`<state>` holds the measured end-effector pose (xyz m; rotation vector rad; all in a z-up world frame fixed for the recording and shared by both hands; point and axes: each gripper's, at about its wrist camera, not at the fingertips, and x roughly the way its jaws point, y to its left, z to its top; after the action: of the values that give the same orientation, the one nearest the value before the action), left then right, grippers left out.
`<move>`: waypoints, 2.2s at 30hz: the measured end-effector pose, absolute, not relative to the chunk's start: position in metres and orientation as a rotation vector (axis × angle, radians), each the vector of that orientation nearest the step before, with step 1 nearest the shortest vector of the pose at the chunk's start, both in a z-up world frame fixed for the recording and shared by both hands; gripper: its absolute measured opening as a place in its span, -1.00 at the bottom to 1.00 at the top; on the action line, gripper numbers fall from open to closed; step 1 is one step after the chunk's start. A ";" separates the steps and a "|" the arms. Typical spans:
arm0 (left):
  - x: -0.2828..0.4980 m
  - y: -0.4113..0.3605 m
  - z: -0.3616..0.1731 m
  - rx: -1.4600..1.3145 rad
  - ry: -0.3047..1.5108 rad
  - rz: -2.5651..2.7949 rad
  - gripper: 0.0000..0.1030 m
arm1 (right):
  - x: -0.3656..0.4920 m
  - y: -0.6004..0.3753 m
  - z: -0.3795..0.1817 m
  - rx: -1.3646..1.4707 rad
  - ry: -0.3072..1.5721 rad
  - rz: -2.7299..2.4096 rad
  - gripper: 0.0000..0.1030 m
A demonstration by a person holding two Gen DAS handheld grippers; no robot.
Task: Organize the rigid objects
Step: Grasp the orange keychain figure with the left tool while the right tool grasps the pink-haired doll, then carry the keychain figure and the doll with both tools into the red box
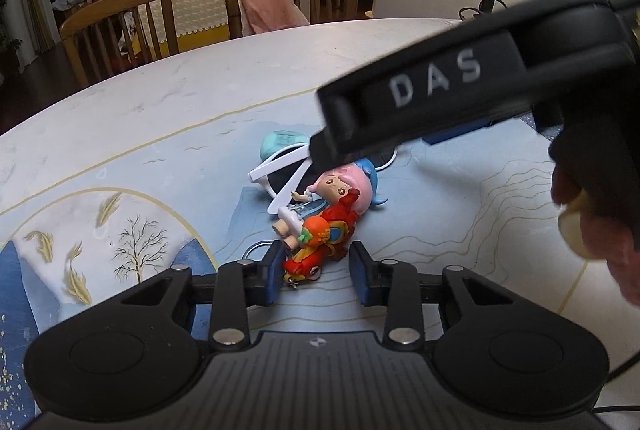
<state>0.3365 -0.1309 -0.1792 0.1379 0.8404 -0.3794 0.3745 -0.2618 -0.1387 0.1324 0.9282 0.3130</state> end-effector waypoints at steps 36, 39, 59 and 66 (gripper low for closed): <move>0.275 -0.105 -0.171 0.120 0.852 -0.407 -0.74 | 0.347 -0.210 -0.151 -0.072 0.991 0.364 0.17; 0.262 -0.099 -0.168 0.114 0.851 -0.414 -0.74 | 0.339 -0.220 -0.147 -0.026 0.996 0.356 0.16; 0.189 -0.026 -0.136 -0.017 0.848 -0.393 -0.78 | 0.258 -0.235 -0.111 0.115 0.993 0.350 -1.00; 0.173 0.003 -0.129 -0.045 0.838 -0.357 -0.78 | 0.232 -0.231 -0.112 0.057 0.962 0.332 -0.03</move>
<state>0.1727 0.0028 -0.1289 -0.0455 0.8385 -0.3572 0.2323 -0.2309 -0.1119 0.0568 0.9620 0.3316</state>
